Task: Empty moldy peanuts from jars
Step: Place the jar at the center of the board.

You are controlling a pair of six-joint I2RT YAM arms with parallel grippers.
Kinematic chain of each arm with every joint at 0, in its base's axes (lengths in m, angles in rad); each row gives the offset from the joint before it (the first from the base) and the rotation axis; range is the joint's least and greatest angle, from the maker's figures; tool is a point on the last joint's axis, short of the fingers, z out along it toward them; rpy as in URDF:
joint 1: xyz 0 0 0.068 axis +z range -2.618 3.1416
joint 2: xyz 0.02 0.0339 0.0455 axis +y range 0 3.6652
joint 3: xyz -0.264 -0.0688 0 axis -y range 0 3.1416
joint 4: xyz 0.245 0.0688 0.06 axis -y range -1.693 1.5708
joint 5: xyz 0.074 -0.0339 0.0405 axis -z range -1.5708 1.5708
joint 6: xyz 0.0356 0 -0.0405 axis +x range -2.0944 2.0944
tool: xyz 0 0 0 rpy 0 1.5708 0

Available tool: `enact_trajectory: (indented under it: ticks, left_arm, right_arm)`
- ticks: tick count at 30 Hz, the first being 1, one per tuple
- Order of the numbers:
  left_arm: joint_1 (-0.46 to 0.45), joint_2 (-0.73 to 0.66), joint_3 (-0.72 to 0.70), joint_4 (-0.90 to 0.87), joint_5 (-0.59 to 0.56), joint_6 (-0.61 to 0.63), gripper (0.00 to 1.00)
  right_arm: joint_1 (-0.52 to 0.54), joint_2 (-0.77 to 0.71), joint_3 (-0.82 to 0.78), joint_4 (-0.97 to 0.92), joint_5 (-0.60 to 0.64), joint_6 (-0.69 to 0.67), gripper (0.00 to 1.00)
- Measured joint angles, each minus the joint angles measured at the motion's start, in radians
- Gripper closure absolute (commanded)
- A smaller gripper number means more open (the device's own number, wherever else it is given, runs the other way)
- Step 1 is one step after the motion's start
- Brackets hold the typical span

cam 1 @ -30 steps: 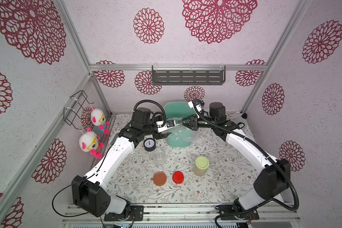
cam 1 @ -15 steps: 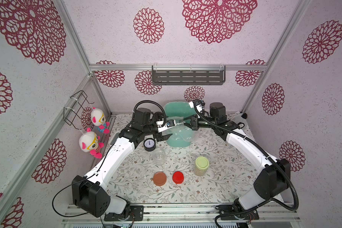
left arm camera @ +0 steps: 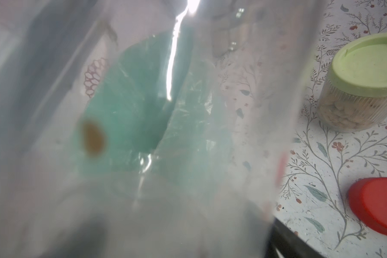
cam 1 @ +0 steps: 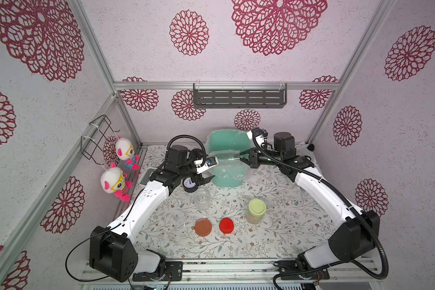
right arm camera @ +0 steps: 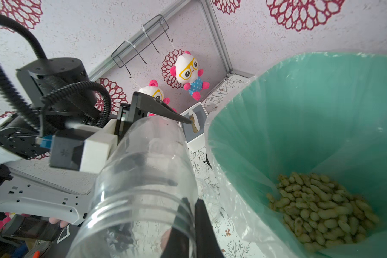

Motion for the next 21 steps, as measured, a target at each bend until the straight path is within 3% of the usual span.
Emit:
enact_trajectory:
  ticks: [11, 21]
  left_arm:
    - [0.087, -0.095, -0.146, 0.205, 0.004, -0.207, 0.03]
    - [0.145, -0.107, -0.131, 0.253, 0.038, -0.375, 0.02]
  right_arm:
    - [-0.007, -0.108, 0.046, -0.298, 0.076, -0.274, 1.0]
    - [0.1, -0.105, 0.151, -0.646, 0.354, -0.457, 1.0]
